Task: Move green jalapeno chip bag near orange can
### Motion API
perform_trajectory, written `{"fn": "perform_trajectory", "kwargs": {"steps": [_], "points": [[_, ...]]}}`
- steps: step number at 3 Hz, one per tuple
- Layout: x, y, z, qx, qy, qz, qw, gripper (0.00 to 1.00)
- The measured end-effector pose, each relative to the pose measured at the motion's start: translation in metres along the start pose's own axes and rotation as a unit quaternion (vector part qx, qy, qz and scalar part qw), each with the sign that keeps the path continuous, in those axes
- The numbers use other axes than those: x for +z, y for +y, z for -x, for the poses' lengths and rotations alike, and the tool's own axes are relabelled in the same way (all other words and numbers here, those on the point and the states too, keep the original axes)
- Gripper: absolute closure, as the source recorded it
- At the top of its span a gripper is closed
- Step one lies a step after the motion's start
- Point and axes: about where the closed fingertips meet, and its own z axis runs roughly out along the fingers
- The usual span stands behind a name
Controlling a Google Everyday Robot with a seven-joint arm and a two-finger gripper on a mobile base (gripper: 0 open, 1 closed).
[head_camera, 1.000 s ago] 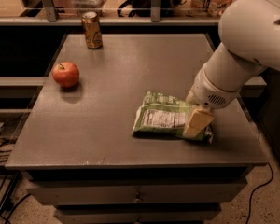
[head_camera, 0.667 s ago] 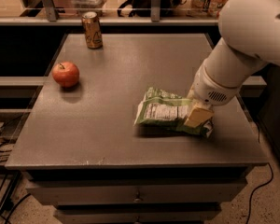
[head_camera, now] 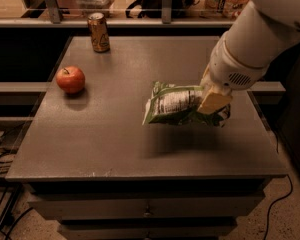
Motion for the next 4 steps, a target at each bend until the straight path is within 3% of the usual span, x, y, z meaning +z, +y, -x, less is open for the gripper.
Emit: {"fn": "perform_trajectory", "kwargs": {"steps": [1, 2, 3, 4], "points": [[-0.031, -0.024, 0.020, -0.003, -0.031, -0.031, 0.9990, 1.00], [-0.037, -0.028, 0.022, -0.004, -0.035, -0.038, 0.9987, 1.00], [-0.030, -0.029, 0.022, 0.014, -0.031, -0.039, 0.9987, 1.00], [-0.011, -0.049, 0.037, 0.043, -0.047, -0.048, 0.9968, 1.00]]}}
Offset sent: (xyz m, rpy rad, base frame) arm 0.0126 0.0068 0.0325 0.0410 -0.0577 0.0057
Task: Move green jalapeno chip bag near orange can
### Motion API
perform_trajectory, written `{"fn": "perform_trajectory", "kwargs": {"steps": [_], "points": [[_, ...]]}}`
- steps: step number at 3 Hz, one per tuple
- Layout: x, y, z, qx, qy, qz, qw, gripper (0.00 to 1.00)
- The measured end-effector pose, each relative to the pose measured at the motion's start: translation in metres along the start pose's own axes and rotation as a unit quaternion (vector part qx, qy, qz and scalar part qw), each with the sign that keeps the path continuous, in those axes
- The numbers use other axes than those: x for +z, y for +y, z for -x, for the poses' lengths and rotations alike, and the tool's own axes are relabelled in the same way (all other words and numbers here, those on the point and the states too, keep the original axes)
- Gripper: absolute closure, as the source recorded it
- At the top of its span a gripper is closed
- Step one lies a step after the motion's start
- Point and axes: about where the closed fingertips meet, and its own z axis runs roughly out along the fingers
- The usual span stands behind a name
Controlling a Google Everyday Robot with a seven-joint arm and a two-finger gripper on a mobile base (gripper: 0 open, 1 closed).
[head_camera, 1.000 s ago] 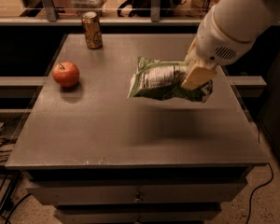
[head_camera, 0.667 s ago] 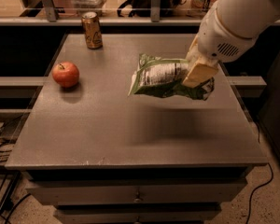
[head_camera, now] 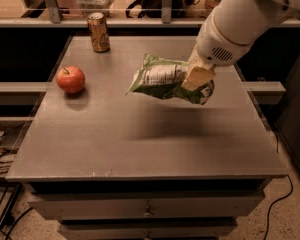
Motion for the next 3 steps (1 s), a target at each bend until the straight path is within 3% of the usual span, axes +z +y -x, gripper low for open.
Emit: {"fn": "perform_trajectory", "kwargs": {"steps": [1, 3], "points": [[0.032, -0.023, 0.022, 0.026, -0.032, -0.003, 0.9991, 1.00], [0.110, -0.078, 0.057, 0.071, -0.056, -0.002, 0.9958, 1.00]]}}
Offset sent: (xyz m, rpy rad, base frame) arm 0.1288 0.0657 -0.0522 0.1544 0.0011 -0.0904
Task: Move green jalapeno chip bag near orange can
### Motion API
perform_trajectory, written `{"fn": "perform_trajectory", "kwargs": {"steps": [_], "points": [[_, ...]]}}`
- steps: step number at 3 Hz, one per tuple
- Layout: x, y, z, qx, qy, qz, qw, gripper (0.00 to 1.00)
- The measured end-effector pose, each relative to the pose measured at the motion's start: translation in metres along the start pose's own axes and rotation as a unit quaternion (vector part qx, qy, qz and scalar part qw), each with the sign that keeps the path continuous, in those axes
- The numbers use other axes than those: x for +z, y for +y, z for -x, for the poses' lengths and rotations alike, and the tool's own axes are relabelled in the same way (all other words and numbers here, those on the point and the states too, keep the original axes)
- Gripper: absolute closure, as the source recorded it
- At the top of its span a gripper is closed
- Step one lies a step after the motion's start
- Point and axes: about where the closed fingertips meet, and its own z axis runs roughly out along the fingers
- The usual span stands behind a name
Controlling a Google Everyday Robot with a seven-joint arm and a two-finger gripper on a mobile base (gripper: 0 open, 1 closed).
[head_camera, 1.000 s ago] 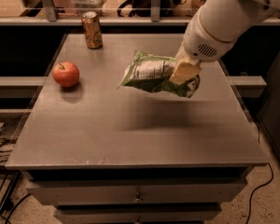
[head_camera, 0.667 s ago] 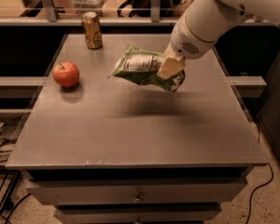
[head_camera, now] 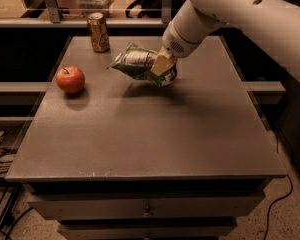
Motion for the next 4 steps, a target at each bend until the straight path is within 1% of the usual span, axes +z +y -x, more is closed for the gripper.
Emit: {"fn": "perform_trajectory", "kwargs": {"steps": [1, 2, 3, 4], "points": [[0.010, 0.002, 0.004, -0.001, -0.002, 0.002, 1.0000, 1.00], [0.033, -0.011, 0.017, 0.005, -0.021, -0.004, 0.9998, 1.00], [0.052, -0.034, 0.034, 0.013, -0.038, -0.021, 0.9990, 1.00], [0.065, -0.058, 0.049, 0.022, -0.043, -0.052, 0.9975, 1.00]]}}
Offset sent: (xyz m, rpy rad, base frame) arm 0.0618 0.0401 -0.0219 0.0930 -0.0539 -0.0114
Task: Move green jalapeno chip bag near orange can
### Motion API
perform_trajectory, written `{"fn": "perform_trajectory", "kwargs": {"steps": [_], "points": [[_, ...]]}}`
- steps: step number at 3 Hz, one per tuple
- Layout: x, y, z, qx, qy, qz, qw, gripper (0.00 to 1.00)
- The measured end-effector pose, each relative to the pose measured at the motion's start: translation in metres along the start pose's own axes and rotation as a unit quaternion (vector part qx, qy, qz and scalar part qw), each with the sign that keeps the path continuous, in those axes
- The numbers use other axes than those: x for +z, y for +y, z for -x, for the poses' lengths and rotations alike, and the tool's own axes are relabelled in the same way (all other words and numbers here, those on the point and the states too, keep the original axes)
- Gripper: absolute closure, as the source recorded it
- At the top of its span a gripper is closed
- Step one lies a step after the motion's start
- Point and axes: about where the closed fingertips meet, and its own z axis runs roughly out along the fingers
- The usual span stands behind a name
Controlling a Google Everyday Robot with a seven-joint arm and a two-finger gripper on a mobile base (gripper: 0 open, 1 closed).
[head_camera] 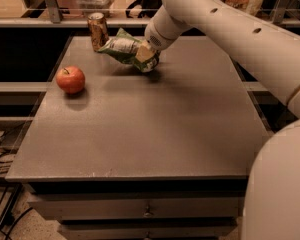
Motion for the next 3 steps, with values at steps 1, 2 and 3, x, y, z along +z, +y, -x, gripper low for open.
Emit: {"fn": "perform_trajectory", "kwargs": {"steps": [1, 2, 3], "points": [[0.018, -0.022, 0.008, 0.012, 0.016, -0.029, 0.9994, 0.83], [0.029, -0.038, 0.015, 0.027, 0.024, -0.050, 0.9981, 0.59], [0.035, -0.042, 0.023, 0.032, 0.019, -0.053, 0.9979, 0.36]]}}
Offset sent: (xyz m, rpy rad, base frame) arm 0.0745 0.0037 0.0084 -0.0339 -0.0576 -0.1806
